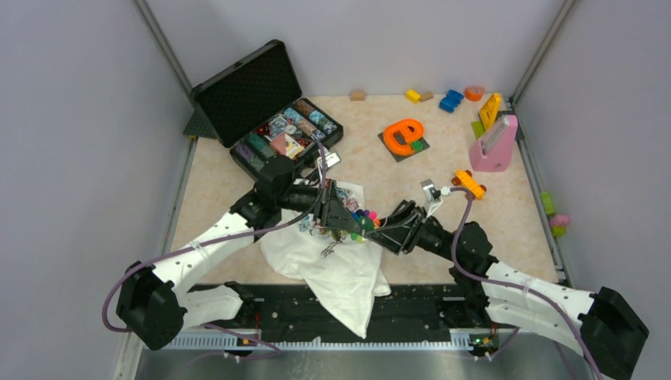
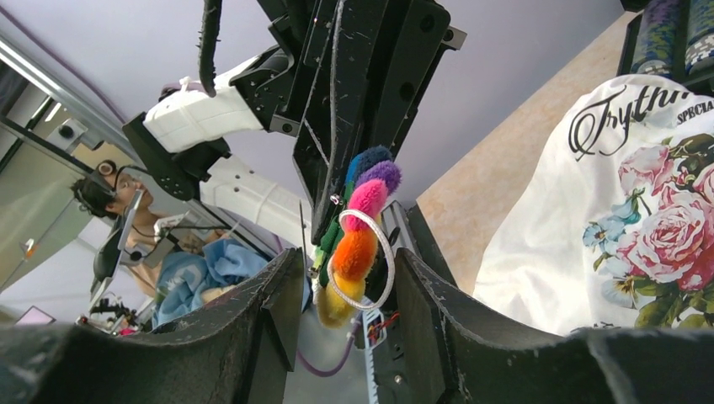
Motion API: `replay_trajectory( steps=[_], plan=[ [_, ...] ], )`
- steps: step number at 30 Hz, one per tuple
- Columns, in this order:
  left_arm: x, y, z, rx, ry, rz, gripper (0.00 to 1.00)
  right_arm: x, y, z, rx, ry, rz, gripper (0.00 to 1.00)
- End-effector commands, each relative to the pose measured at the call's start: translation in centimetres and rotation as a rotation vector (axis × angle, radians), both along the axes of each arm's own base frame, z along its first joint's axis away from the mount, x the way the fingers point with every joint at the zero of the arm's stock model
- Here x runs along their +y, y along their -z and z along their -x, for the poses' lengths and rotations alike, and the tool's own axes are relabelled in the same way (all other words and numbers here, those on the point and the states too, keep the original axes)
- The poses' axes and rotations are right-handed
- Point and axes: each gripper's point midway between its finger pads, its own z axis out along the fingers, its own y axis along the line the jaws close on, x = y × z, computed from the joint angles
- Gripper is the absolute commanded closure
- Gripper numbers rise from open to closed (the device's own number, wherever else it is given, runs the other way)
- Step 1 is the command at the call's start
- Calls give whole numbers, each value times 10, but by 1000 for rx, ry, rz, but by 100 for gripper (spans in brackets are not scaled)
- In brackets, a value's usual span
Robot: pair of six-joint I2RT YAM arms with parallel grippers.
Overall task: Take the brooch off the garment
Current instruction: Close the brooch.
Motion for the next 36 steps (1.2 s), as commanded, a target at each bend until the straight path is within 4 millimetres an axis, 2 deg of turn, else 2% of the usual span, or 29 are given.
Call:
replay_trajectory(
  steps=[1,17,23,36],
  plan=[
    [2,-12,6,-59,16,49,100,-2,-35,2,-71,-12,-77,55],
    [3,-7,10,-59,18,39,100,0,-38,4,-72,-30,-78,62],
    [2,-6,12,-57,23,36,100,1,-36,4,-63,-37,-76,66],
    [-1,-4,11,-64,26,22,100,4,-29,0,-39,-31,-44,67]
  ],
)
